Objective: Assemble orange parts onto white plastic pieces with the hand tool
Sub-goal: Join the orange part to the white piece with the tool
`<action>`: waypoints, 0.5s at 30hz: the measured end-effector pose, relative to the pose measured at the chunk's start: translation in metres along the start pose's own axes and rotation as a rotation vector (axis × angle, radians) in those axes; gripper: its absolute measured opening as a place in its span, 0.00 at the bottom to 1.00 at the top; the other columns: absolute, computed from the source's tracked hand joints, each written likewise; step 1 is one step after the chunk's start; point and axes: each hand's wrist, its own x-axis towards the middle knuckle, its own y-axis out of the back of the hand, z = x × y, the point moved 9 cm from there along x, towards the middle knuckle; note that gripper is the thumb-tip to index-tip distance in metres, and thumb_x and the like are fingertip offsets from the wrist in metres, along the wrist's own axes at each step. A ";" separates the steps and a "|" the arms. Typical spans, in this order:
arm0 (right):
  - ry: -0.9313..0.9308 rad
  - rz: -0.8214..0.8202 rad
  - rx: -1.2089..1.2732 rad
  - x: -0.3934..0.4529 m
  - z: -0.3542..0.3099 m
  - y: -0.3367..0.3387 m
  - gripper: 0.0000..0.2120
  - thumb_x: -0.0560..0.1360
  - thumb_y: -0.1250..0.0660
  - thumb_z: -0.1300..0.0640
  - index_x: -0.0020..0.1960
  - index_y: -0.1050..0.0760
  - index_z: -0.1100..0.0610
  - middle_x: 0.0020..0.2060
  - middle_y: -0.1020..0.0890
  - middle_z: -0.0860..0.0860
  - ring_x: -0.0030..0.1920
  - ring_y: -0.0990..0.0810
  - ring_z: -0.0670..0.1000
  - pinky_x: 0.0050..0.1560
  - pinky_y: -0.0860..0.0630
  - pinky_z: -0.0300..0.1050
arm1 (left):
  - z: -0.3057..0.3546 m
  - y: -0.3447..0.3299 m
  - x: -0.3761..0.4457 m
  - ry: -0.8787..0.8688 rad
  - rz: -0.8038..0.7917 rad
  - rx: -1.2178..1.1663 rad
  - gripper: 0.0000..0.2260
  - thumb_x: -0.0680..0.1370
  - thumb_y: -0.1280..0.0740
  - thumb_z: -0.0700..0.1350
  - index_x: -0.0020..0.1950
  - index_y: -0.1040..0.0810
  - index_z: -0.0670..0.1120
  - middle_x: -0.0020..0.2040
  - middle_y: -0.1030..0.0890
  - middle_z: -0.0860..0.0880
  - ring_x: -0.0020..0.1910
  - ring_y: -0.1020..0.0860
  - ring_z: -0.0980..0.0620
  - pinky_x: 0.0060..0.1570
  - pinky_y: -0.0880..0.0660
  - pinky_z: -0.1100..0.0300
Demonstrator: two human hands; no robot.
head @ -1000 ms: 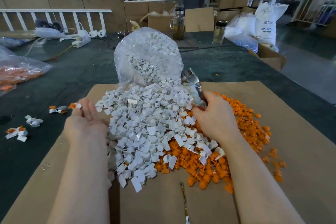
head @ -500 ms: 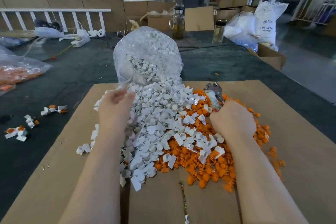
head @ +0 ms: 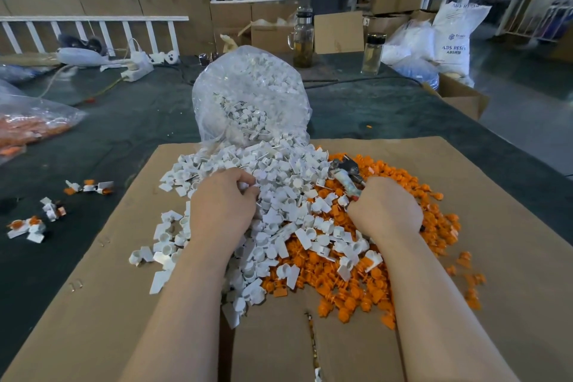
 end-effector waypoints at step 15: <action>0.022 0.052 0.166 0.004 0.000 0.006 0.09 0.76 0.34 0.49 0.49 0.32 0.52 0.34 0.29 0.47 0.32 0.30 0.47 0.26 0.37 0.40 | 0.015 0.017 -0.006 -0.080 0.151 -0.260 0.02 0.76 0.28 0.53 0.44 0.17 0.59 0.36 0.20 0.62 0.35 0.24 0.66 0.33 0.32 0.67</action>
